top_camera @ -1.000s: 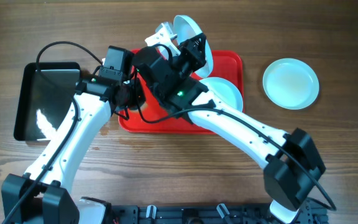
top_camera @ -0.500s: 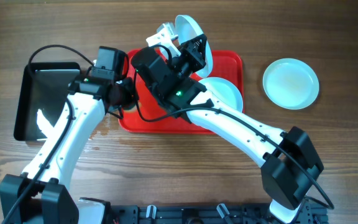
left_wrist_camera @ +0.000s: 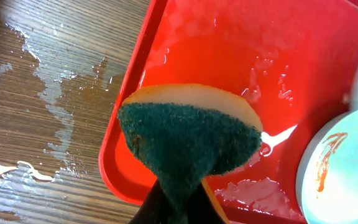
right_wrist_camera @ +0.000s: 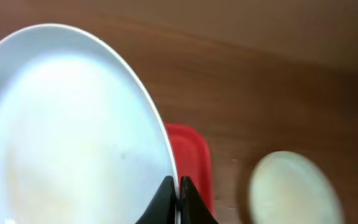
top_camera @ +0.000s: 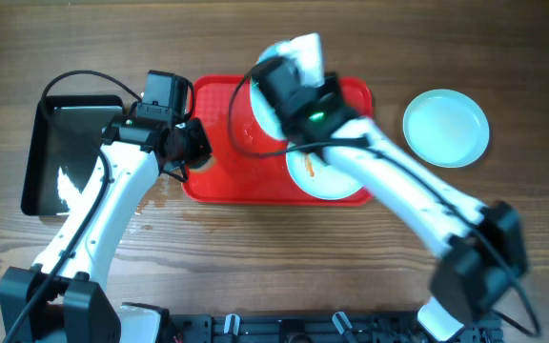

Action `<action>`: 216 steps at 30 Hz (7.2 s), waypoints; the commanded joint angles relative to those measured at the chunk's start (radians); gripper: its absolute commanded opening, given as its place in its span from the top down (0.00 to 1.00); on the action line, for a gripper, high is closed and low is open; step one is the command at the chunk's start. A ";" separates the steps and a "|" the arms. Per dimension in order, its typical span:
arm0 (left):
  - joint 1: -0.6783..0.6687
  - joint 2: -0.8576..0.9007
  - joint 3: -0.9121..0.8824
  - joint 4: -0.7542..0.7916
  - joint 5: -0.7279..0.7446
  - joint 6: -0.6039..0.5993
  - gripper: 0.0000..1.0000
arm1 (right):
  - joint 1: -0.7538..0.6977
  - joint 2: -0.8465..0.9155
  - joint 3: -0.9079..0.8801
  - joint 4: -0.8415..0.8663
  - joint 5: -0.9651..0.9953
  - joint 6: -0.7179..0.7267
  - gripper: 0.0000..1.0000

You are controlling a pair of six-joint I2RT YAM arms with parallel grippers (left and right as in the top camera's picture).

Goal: Clean dirty plates on tray and stack at the side
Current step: 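Lift the scrubbed plate off the tray with the right gripper, then stack the plate onto the clean plate at the right, release, then move the right gripper to the last plate's rim and grasp it, then drag the last plate left toward the sponge with the right gripper, then scrub the last plate with the sponge while the right gripper holds it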

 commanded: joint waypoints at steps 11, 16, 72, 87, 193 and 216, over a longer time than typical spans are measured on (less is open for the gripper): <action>0.002 0.006 -0.009 0.007 0.031 0.009 0.96 | -0.743 -0.103 -0.103 -0.161 -0.789 0.238 0.96; 0.002 0.006 -0.009 0.025 0.031 0.009 0.96 | -0.968 -0.101 -0.192 -0.143 -0.750 0.243 0.96; -0.071 0.007 -0.009 0.081 0.086 0.008 0.96 | -0.491 0.011 -0.437 0.059 -0.820 0.008 0.78; -0.072 0.007 -0.009 0.076 0.086 0.008 0.96 | -0.491 0.011 -0.439 -0.055 -0.815 0.042 0.78; -0.158 0.127 -0.105 0.283 0.086 0.009 0.96 | -0.121 0.164 -0.439 0.381 -0.780 0.452 0.96; -0.195 0.332 -0.105 0.513 0.084 0.009 0.96 | -0.123 0.261 -0.438 0.355 -0.932 0.402 0.96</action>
